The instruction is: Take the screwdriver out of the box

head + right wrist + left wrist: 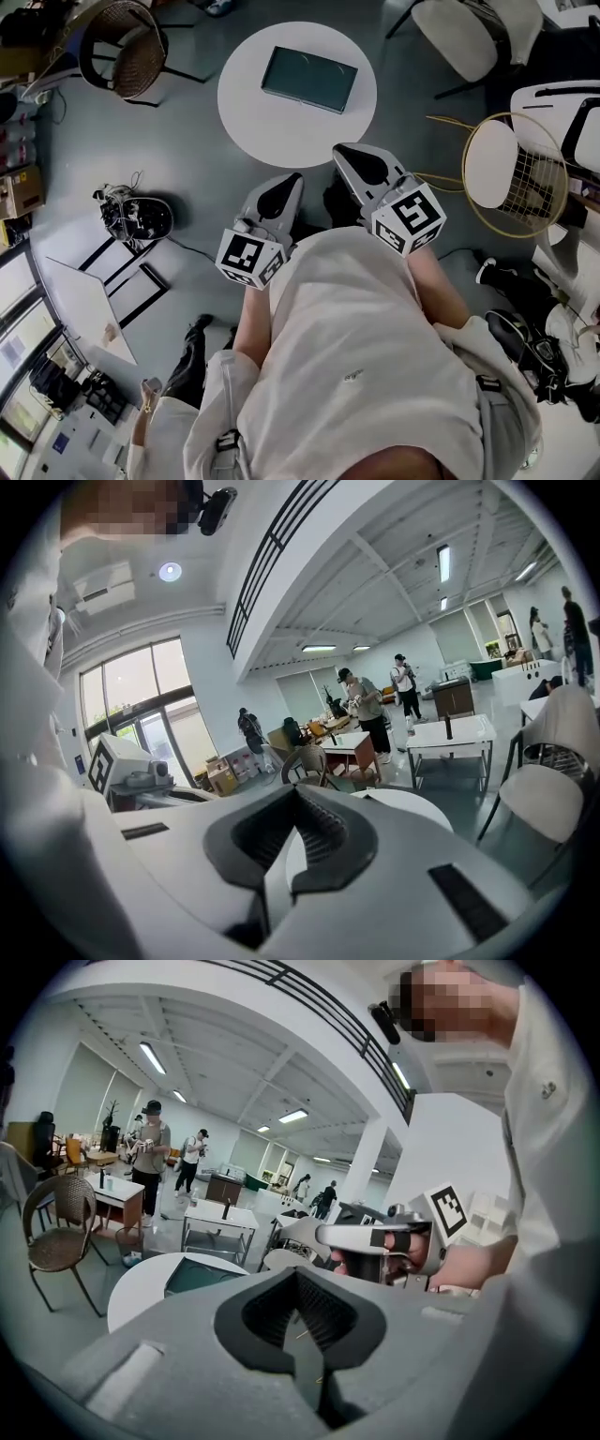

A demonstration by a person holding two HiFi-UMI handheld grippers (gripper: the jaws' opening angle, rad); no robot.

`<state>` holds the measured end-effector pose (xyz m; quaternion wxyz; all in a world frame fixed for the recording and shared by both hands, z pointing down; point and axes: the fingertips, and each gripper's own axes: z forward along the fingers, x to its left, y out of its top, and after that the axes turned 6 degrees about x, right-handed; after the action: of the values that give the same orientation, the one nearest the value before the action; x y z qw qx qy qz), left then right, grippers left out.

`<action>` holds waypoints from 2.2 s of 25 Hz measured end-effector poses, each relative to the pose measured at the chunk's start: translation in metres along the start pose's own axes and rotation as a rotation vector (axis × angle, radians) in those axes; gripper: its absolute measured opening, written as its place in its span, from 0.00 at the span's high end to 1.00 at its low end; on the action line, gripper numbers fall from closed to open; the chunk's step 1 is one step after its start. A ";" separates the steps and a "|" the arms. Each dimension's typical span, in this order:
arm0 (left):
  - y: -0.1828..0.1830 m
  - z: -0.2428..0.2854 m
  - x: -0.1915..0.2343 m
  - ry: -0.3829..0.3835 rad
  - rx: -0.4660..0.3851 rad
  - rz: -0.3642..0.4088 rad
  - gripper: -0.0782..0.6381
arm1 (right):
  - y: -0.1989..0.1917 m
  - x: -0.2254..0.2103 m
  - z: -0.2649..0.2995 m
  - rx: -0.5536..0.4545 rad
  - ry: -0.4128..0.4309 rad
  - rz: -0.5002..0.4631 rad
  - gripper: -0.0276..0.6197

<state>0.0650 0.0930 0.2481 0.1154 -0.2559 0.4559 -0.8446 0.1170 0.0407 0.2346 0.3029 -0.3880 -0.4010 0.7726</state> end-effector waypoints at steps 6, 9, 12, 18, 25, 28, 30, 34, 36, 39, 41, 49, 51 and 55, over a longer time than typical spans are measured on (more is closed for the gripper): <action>-0.005 0.024 0.019 0.041 0.034 -0.055 0.88 | -0.003 -0.031 0.021 0.054 0.025 -0.007 0.95; -0.015 0.033 0.038 0.053 0.049 -0.069 0.88 | -0.007 -0.044 0.035 0.071 0.009 -0.016 0.95; -0.031 0.044 0.055 0.056 0.071 -0.073 0.88 | -0.017 -0.053 0.048 0.090 -0.012 -0.015 0.95; -0.059 0.067 0.104 0.038 0.141 -0.066 0.88 | -0.028 -0.059 0.085 0.129 -0.061 -0.018 0.95; -0.087 0.100 0.145 -0.010 0.220 -0.048 0.88 | -0.044 -0.077 0.118 0.170 -0.161 0.014 0.95; -0.097 0.116 0.162 -0.038 0.263 -0.032 0.88 | -0.051 -0.089 0.135 0.190 -0.203 0.034 0.95; -0.104 0.130 0.170 -0.054 0.289 -0.021 0.88 | -0.057 -0.100 0.145 0.202 -0.224 0.046 0.95; -0.116 0.157 0.182 -0.062 0.323 -0.010 0.88 | -0.073 -0.126 0.160 0.230 -0.256 0.058 0.95; -0.122 0.170 0.189 -0.050 0.332 -0.005 0.88 | -0.081 -0.139 0.166 0.242 -0.268 0.058 0.95; -0.133 0.184 0.201 -0.025 0.342 -0.015 0.87 | -0.092 -0.153 0.179 0.260 -0.278 0.059 0.95; -0.140 0.192 0.209 -0.009 0.346 -0.026 0.87 | -0.099 -0.160 0.186 0.272 -0.280 0.057 0.95; -0.163 0.221 0.222 0.023 0.370 -0.062 0.78 | -0.121 -0.178 0.201 0.307 -0.279 0.035 0.95; -0.165 0.225 0.224 0.033 0.371 -0.067 0.77 | -0.123 -0.179 0.204 0.315 -0.281 0.027 0.95; -0.174 0.236 0.229 0.050 0.397 -0.066 0.71 | -0.131 -0.185 0.212 0.335 -0.283 0.026 0.95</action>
<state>0.0060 -0.0762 0.5740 0.1244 -0.2217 0.2747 -0.9273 0.0540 -0.1200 0.4923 0.2938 -0.2252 -0.3007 0.8790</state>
